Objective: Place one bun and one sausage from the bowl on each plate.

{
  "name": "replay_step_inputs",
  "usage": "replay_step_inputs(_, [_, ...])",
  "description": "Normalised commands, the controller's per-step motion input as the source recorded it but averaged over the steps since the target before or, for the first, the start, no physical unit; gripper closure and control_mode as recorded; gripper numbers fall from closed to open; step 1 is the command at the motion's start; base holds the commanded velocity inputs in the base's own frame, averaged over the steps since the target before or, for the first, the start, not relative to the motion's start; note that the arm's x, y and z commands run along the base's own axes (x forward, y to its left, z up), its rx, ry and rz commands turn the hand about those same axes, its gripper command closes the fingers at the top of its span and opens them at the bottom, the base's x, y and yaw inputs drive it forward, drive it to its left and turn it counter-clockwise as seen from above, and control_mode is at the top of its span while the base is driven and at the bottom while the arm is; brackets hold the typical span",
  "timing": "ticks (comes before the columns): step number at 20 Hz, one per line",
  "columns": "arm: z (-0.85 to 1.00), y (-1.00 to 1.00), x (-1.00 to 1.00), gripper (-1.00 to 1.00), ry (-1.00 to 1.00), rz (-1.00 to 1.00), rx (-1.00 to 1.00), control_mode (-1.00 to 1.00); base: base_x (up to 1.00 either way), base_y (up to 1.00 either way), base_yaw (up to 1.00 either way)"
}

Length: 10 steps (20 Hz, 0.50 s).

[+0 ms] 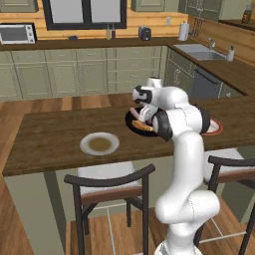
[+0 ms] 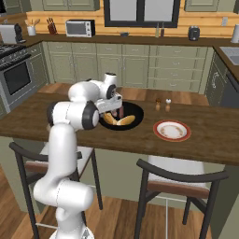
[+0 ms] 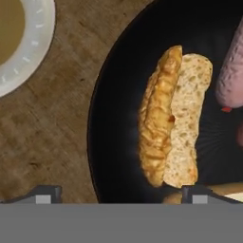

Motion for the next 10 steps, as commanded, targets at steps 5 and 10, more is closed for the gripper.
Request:
replay_step_inputs(5, [-0.3,0.02,0.25,-1.0,0.0,-0.05,0.0,-1.0,0.0,0.0,0.0])
replay_step_inputs(10, [-0.59,0.14,0.0,-1.0,0.04,0.0,0.0,-1.0,0.0,0.0,0.0])
